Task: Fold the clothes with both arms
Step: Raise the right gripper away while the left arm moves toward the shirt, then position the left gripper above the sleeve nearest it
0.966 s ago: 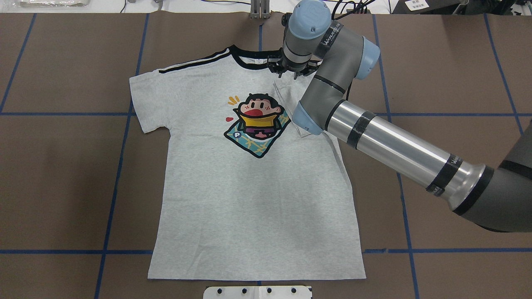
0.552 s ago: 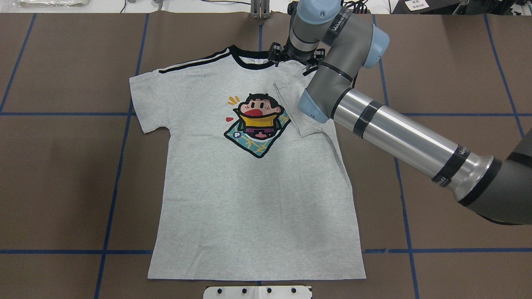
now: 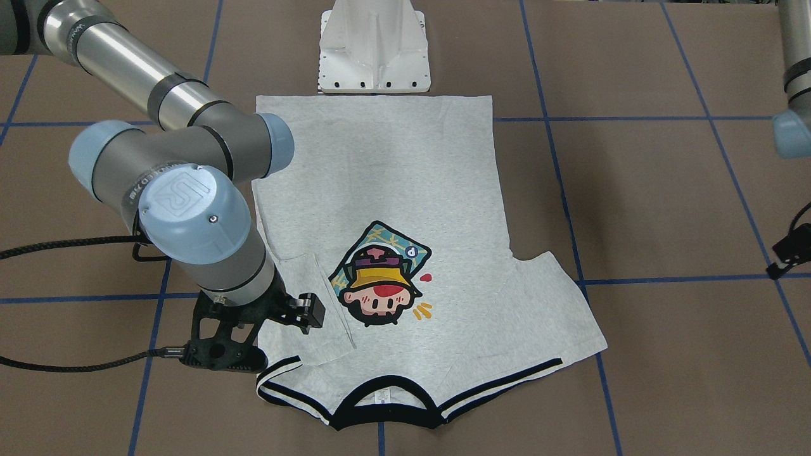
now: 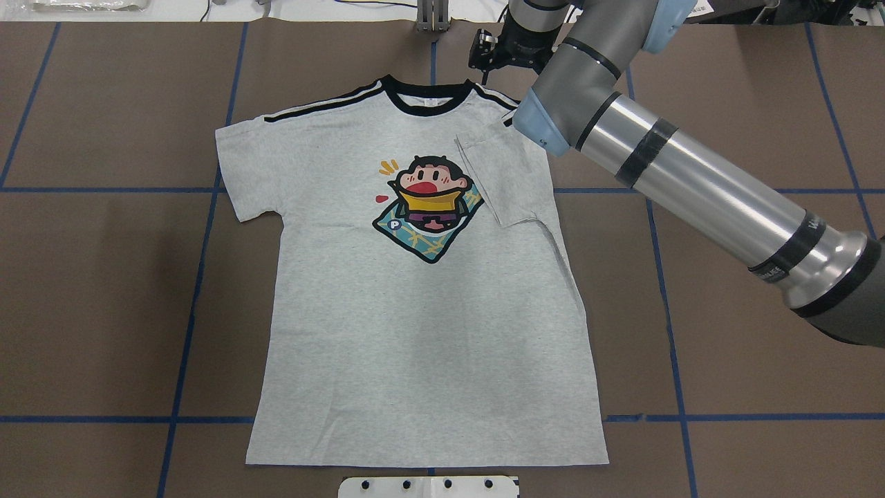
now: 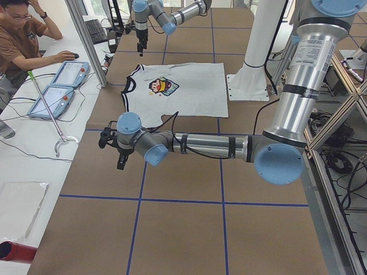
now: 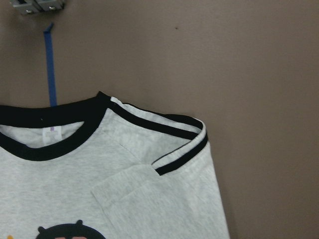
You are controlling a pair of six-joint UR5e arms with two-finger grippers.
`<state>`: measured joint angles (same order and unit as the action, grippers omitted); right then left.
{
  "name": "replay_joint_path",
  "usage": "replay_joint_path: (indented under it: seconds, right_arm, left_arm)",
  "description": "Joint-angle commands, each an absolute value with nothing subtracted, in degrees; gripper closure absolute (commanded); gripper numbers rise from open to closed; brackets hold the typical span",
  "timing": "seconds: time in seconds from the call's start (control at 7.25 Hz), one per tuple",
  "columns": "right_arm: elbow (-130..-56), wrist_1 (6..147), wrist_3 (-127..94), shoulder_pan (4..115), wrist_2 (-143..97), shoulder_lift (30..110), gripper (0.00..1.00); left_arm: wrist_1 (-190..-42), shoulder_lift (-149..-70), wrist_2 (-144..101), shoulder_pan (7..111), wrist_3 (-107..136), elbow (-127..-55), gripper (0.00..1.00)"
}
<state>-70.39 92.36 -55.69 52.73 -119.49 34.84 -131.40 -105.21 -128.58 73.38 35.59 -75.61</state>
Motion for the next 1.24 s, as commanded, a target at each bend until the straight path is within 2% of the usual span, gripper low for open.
replay_joint_path:
  seconds: [0.0,0.41,0.69,1.1]
  right_arm:
    - [-81.87,103.42,-44.18,55.97,-120.06,41.53,0.01]
    - [-87.09,103.98,-36.48,59.84,-122.95,49.12,0.01]
    - [-87.8,103.45,-36.47,59.85,-123.13,50.36,0.01]
    - [-87.8,103.45,-36.65,59.77,-123.31,50.36,0.01]
  left_arm:
    - [-135.0,-110.89,-122.8,64.1,49.96,-73.13,0.01]
    - [-134.39,-118.73,-116.3,54.87,56.42,-68.39,0.03]
    - [-134.91,-120.14,-113.83,53.7,55.72,-64.97,0.14]
    - [-134.83,-120.23,-113.64,53.53,55.37,-64.86,0.22]
